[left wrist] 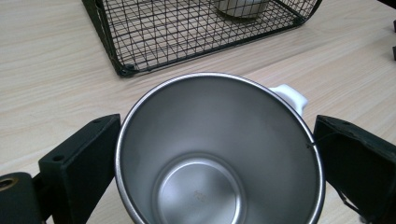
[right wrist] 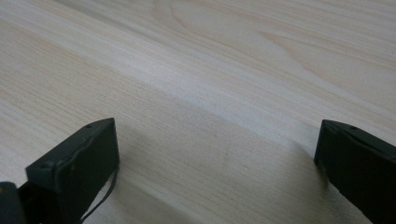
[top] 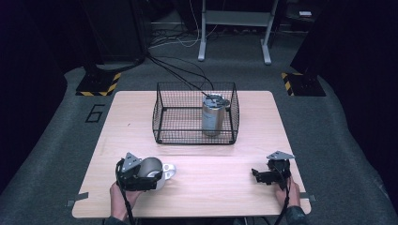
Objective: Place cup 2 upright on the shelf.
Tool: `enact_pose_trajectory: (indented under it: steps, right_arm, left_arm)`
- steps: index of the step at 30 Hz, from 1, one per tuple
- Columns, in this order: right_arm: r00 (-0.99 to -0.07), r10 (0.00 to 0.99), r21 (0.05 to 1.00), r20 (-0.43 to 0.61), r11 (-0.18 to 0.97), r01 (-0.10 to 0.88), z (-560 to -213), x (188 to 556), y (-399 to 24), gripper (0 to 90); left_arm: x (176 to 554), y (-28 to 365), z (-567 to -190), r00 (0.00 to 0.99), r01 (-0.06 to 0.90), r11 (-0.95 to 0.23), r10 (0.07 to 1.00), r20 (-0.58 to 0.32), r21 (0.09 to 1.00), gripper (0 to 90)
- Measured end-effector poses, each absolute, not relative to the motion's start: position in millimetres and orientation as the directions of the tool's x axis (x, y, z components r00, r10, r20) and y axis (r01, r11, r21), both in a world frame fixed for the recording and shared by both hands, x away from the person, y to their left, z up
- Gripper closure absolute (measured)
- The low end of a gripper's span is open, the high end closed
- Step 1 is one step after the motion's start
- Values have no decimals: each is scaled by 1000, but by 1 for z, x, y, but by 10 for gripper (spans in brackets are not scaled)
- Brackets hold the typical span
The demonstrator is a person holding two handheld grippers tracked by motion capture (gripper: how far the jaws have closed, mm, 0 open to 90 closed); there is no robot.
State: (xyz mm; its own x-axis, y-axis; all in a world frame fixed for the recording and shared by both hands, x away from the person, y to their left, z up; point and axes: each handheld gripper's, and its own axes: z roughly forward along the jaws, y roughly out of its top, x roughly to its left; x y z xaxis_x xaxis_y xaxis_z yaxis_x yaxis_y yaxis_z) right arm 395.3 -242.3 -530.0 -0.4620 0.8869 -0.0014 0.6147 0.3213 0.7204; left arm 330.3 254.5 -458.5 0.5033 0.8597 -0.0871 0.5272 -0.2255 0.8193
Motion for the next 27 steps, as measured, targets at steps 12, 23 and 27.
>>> enact_pose_trajectory:
  steps: [12,23,27]
  right_arm:
    - [-465,886,720,0,322,614,-530,395,-243,0]
    - [-467,884,719,0,325,614,-530,395,-243,0]
    - [-467,884,720,0,324,614,-530,395,-243,0]
  left_arm:
    - [332,251,-464,494,525,-220,865,-84,822,49]
    - [331,247,-464,489,515,-232,870,-61,825,60]
    - [332,250,-465,497,515,-224,864,-75,828,61]
